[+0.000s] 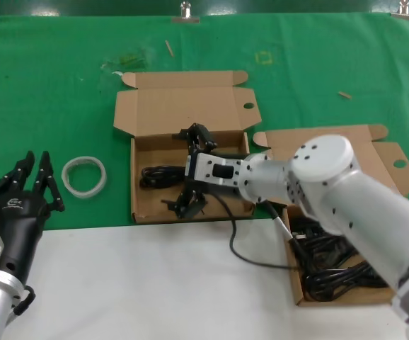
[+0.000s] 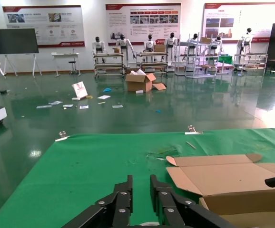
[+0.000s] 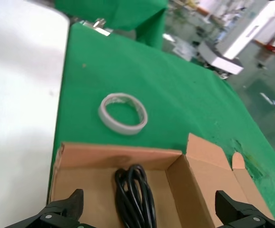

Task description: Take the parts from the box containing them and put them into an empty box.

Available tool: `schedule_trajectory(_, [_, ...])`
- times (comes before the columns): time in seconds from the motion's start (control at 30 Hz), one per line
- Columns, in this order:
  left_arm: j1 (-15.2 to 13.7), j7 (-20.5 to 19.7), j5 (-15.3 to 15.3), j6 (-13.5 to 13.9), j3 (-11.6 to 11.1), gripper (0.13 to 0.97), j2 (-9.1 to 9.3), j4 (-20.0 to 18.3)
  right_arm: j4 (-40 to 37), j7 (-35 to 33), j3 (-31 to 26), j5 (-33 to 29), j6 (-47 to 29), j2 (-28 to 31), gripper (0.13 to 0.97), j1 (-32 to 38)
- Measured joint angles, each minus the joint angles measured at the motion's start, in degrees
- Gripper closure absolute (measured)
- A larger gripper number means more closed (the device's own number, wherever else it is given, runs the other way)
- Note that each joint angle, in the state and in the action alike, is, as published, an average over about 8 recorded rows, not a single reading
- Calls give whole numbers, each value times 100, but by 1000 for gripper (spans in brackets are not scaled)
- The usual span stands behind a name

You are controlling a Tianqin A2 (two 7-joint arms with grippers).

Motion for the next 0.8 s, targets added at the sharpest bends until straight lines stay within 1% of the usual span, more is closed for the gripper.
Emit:
schedule_trajectory(0.1, [0,0,0,0,0,881,0,0,323,170,223,-30,141,66,138,-267])
schedule_trajectory(0.2, [0,0,-1,0,0,835,0,0,655,348,452,-61,287,135,136,-543])
schedule_trajectory(0.33, [0,0,-1,0,0,835,0,0,1097,581,758,-102,480,226,131,-910])
schedule_trajectory(0.6, [0,1,-1,0,0,674,0,0,1983,1048,1369,-183,866,410,129,-1653])
schedule_trajectory(0.63, [0,1,-1,0,0,674,0,0,2094,1107,1446,-194,915,433,129,-1746])
schedule_trajectory(0.8, [0,4,-1,0,0,539,0,0,2652,1401,1831,-245,1159,549,129,-2215])
